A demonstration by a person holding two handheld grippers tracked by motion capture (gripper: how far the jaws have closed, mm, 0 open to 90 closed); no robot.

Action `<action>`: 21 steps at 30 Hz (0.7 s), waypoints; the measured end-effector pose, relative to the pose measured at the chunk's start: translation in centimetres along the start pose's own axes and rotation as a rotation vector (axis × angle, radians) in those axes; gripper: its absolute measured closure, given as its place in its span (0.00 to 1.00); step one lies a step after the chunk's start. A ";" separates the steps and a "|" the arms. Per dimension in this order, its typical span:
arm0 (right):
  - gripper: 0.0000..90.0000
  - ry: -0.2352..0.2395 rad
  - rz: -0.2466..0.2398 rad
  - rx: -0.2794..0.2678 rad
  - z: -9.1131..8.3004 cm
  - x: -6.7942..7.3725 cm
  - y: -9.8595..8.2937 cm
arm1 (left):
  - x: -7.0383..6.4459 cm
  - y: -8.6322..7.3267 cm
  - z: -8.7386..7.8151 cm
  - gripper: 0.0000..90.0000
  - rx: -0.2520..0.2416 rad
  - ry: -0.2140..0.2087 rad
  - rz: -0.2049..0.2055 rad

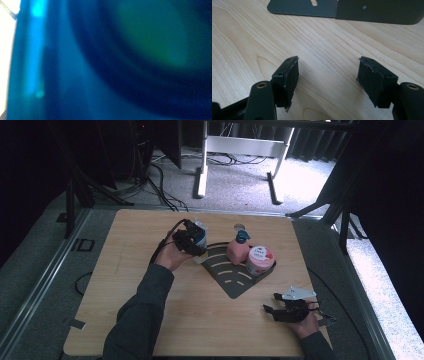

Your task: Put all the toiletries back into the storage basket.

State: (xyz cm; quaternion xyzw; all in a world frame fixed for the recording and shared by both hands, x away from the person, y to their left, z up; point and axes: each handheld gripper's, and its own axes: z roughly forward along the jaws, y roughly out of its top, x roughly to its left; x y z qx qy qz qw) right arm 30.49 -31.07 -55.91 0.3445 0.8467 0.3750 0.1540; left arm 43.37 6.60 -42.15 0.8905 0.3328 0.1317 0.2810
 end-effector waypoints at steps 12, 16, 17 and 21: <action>0.37 0.000 0.000 0.000 0.0 0.0 0.0 | -0.3 0.9 0.5 0.61 -0.015 0.004 0.001; 0.37 0.001 -0.001 0.000 0.0 0.0 0.0 | -0.4 1.4 0.7 0.61 -0.016 0.004 0.008; 0.37 0.001 -0.001 0.000 0.0 0.0 0.0 | -0.4 1.5 0.7 0.61 -0.015 0.004 0.007; 0.37 0.001 -0.001 0.001 0.0 0.0 0.0 | -0.4 1.9 1.0 0.61 -0.016 0.006 0.006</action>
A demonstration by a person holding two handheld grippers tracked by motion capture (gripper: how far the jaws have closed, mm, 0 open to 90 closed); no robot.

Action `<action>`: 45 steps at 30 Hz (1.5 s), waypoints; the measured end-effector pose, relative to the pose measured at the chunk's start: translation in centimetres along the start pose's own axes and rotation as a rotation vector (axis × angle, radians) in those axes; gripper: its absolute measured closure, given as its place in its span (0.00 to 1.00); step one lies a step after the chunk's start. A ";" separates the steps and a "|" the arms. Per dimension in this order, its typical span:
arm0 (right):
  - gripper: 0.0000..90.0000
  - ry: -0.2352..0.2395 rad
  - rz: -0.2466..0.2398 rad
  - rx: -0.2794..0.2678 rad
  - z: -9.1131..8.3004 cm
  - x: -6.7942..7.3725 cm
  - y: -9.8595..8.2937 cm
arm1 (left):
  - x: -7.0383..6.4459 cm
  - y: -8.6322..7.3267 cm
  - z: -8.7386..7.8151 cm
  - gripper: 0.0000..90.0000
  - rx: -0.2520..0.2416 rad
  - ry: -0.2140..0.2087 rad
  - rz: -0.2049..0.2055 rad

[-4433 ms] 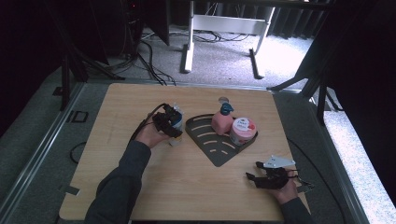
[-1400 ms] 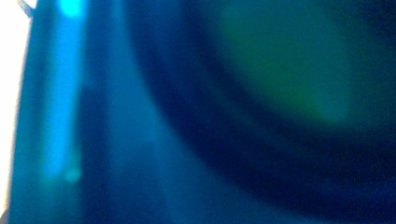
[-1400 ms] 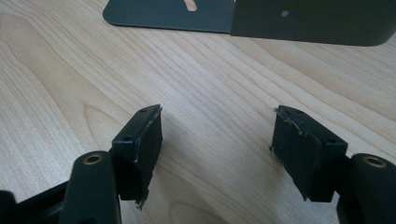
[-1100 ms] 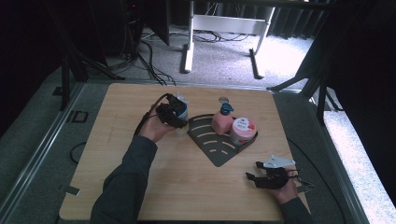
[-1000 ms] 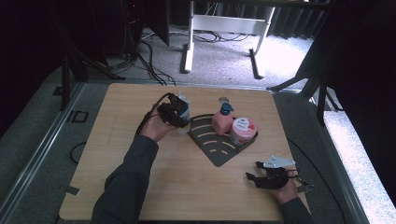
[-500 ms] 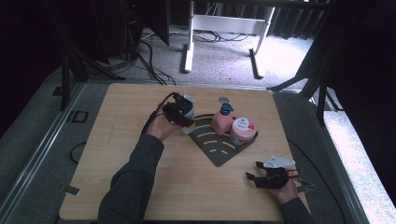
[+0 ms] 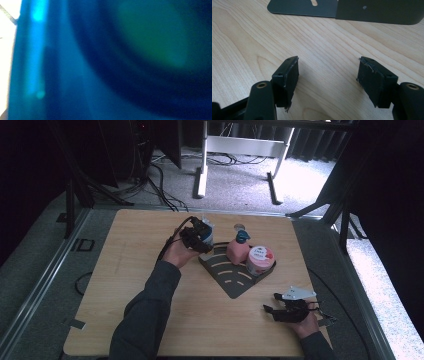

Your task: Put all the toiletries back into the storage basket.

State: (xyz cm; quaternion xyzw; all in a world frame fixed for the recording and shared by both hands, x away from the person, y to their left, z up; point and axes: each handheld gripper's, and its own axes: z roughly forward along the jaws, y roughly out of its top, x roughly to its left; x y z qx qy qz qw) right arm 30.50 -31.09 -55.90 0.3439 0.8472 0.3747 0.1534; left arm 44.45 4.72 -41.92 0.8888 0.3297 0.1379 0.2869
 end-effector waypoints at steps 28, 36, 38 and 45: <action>0.37 0.000 -0.002 0.000 0.0 0.0 0.0 | 0.3 1.0 3.2 0.61 -0.014 0.047 -0.023; 0.37 0.001 -0.002 0.000 0.0 0.0 0.0 | 0.5 1.2 4.3 0.61 -0.011 0.048 -0.036; 0.37 0.001 -0.002 0.000 0.0 0.0 0.0 | 0.5 1.3 4.5 0.61 -0.013 0.044 -0.039; 0.37 0.003 -0.002 0.000 0.0 -0.1 0.0 | 0.4 1.7 5.3 0.61 -0.003 0.034 -0.040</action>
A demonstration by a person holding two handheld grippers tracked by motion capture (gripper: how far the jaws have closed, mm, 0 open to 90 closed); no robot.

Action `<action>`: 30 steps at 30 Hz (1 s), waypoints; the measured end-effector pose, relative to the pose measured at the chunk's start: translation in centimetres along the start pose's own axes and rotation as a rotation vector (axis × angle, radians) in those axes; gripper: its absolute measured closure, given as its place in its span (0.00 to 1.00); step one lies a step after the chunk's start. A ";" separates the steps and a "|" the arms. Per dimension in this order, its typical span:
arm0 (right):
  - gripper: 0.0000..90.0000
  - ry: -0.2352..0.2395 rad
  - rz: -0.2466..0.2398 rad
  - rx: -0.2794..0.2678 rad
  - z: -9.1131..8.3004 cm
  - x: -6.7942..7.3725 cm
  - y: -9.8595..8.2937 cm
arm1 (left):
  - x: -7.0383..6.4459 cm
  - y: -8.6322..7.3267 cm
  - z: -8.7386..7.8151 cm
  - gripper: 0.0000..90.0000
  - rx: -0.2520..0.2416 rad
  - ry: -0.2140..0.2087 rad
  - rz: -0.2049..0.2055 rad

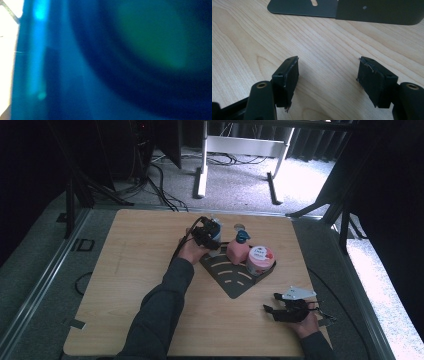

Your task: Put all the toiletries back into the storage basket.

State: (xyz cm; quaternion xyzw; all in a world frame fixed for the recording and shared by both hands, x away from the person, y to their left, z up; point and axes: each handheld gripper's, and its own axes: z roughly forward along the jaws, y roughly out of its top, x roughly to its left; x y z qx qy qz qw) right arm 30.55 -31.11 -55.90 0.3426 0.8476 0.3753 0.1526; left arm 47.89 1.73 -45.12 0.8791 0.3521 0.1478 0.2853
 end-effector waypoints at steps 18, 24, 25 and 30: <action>0.37 0.001 -0.004 0.000 0.0 -0.1 0.0 | 0.0 1.1 1.4 0.61 0.023 -0.002 0.008; 0.37 0.001 -0.005 0.000 0.0 -0.1 0.0 | 0.3 1.1 2.2 0.61 0.039 -0.003 -0.008; 0.37 0.001 -0.005 0.000 0.0 -0.1 0.0 | 0.4 1.0 2.3 0.61 0.040 -0.003 -0.011; 0.37 0.001 -0.005 -0.001 0.0 -0.1 0.0 | 0.5 1.1 2.9 0.61 0.047 -0.008 -0.020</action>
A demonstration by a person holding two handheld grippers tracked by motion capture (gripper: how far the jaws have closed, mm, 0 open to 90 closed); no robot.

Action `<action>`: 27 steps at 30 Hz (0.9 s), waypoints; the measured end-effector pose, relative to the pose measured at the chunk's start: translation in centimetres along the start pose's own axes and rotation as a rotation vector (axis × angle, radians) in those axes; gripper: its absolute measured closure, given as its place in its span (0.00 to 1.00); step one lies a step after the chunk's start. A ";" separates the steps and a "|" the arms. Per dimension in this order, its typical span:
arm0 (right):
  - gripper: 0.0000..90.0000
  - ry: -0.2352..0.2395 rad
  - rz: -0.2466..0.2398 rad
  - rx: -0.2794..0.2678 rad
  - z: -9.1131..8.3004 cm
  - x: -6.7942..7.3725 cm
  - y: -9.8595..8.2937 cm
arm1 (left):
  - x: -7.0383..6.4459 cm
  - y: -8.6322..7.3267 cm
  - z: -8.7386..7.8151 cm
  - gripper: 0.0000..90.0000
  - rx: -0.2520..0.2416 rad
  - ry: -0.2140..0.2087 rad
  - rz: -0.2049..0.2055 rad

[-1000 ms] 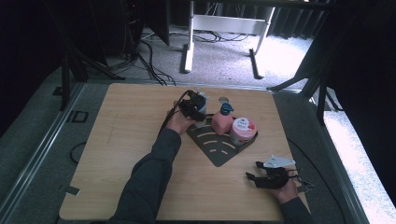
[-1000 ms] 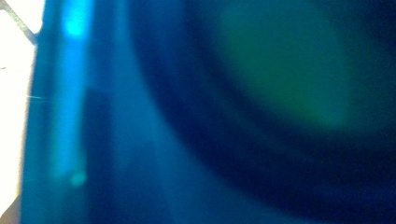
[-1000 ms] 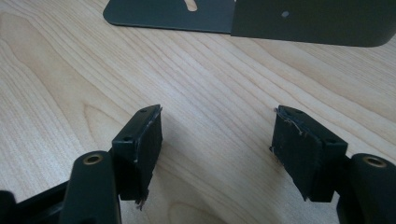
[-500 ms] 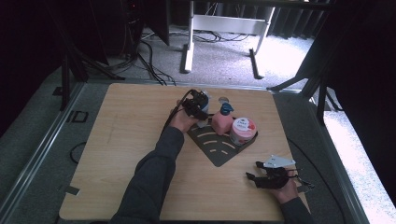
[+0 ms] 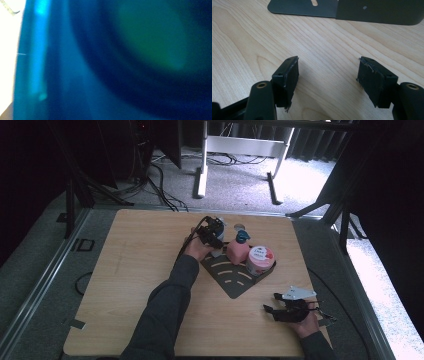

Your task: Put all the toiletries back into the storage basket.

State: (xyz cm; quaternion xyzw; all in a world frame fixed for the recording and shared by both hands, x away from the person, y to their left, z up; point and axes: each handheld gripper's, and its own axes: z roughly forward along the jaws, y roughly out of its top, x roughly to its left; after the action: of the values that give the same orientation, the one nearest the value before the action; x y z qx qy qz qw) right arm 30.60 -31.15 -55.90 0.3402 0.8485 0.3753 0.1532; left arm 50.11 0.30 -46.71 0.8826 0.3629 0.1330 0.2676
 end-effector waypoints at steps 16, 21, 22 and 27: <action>0.37 0.000 0.000 0.000 0.0 0.0 0.0 | 0.1 0.8 0.9 0.61 0.028 -0.014 -0.007; 0.37 0.000 -0.001 -0.001 0.0 0.0 0.0 | 0.0 1.1 1.1 0.61 0.029 -0.016 -0.004; 0.37 0.001 0.000 -0.001 0.0 0.0 0.0 | 0.0 1.2 1.1 0.60 0.029 -0.017 -0.003; 0.37 0.001 0.000 0.000 0.0 0.0 0.0 | 0.2 1.1 1.2 0.60 0.017 -0.026 -0.006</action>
State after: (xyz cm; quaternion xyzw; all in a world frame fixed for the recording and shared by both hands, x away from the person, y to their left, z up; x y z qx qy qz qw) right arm 30.60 -31.16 -55.91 0.3400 0.8485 0.3756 0.1529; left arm 51.37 -0.70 -47.10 0.8854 0.3633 0.1174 0.2653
